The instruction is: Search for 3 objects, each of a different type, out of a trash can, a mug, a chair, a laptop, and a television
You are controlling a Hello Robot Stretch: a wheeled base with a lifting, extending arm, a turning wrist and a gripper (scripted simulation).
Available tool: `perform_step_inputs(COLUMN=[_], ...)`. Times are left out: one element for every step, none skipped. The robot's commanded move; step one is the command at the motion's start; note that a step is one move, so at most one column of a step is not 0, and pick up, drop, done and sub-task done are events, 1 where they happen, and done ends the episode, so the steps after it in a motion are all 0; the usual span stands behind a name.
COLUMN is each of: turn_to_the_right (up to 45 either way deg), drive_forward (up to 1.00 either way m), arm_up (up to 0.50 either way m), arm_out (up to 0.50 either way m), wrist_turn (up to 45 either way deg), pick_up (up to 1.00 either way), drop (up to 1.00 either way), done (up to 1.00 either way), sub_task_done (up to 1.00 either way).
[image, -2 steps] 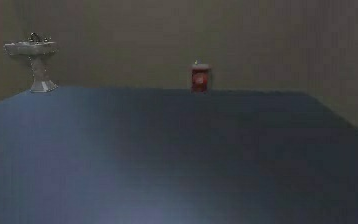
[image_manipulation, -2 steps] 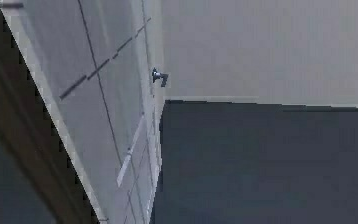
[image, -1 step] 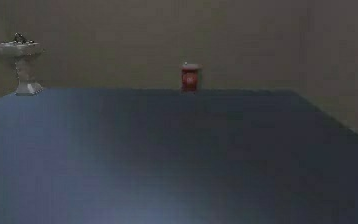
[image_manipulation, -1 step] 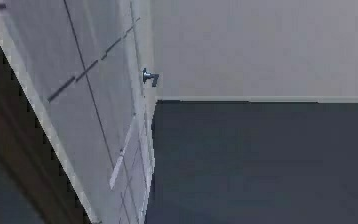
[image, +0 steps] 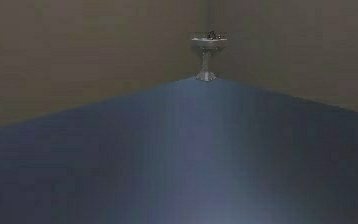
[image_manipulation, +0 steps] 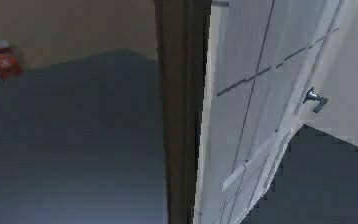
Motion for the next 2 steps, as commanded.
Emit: perform_step_inputs(turn_to_the_right=[-42.0,0.0], drive_forward=[0.00,0.30], arm_up=[0.00,0.00], arm_out=[0.00,0.00], wrist_turn=[0.0,0.0], pick_up=[0.00,0.00], drop=[0.00,0.00], done=[0.00,0.00], sub_task_done=[0.00,0.00])
